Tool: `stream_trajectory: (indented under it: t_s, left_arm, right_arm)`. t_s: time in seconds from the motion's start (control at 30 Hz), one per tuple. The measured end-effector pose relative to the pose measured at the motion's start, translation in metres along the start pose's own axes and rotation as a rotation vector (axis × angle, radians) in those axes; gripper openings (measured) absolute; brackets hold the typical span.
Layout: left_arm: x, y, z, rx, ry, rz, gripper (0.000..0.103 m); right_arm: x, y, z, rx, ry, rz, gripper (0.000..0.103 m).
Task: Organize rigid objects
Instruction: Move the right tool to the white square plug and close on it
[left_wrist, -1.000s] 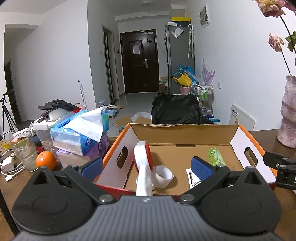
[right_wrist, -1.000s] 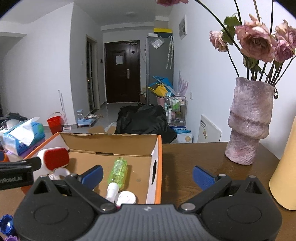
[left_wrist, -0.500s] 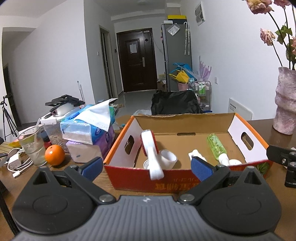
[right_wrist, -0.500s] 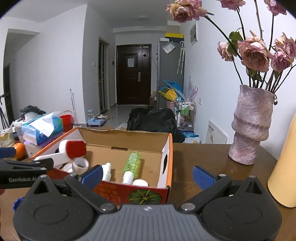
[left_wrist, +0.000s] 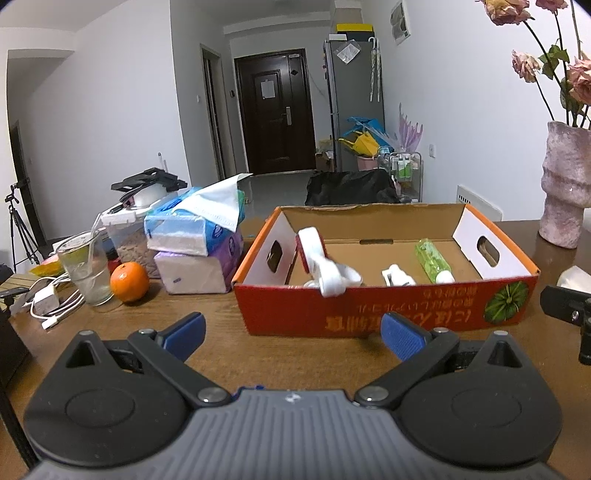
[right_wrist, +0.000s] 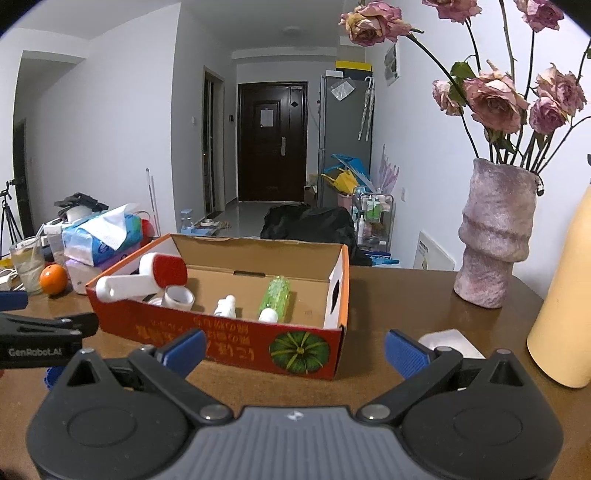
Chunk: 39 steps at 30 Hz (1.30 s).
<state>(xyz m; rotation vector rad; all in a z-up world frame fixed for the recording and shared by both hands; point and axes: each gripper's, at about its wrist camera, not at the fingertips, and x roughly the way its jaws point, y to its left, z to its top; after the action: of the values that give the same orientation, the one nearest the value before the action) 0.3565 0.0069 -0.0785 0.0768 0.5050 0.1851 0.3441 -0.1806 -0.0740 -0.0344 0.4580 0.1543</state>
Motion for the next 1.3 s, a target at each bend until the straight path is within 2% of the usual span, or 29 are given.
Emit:
stream_trajectory:
  t_s: [1.3]
  left_arm:
    - [-0.064, 0.03, -0.075, 0.002, 0.116, -0.018, 0.103]
  right_arm:
    - [-0.065, 0.036, -0.073, 0.014, 0.082, 0.073, 0.103]
